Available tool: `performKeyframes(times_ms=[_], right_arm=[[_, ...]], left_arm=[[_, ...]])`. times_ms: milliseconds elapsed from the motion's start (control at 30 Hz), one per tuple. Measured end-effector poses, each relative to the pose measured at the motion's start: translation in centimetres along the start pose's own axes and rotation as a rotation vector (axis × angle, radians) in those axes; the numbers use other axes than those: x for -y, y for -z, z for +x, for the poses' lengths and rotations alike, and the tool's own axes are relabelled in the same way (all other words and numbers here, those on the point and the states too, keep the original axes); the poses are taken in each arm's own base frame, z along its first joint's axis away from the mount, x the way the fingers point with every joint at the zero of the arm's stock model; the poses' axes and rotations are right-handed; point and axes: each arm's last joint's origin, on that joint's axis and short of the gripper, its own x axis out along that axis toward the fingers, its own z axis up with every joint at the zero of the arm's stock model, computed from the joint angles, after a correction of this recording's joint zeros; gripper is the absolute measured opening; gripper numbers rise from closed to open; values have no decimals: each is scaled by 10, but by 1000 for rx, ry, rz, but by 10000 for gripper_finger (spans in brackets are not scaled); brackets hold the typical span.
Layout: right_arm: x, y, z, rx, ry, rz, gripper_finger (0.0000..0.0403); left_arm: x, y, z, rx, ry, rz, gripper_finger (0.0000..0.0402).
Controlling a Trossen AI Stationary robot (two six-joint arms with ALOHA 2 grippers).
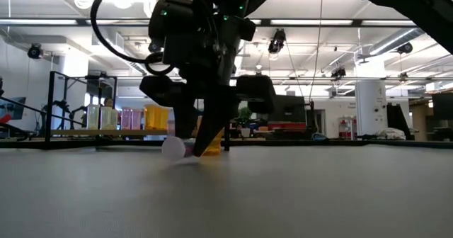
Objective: Pick and place medicine bottles onto shelf by color
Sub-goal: Put the blue pill bottle on the shelf aligned with the other blue pill bottles
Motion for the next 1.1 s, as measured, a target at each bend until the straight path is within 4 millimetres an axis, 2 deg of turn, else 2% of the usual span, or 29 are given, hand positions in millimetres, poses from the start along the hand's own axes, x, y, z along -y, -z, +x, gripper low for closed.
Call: performKeyframes(times_ms=[267, 500, 633, 833, 1000, 1100], right_arm=[[4, 4, -3, 21, 10, 140, 97], [24, 23, -29, 258, -42, 459, 96], [30, 31, -49, 308, 1, 520, 96], [26, 30, -88, 366, 58, 514, 95], [16, 40, -109, 448, 135, 552, 95], [2, 49, -118, 501, 196, 598, 95]], left_arm=[[0, 0, 0, -1, 0, 0, 162], [0, 1, 0, -9, -4, 3, 162], [-1, 1, 0, -13, -6, 5, 162], [-1, 1, 0, -11, -5, 13, 162], [-1, 2, -2, -7, -3, 11, 162], [-2, 2, -4, -3, -2, 10, 162]])
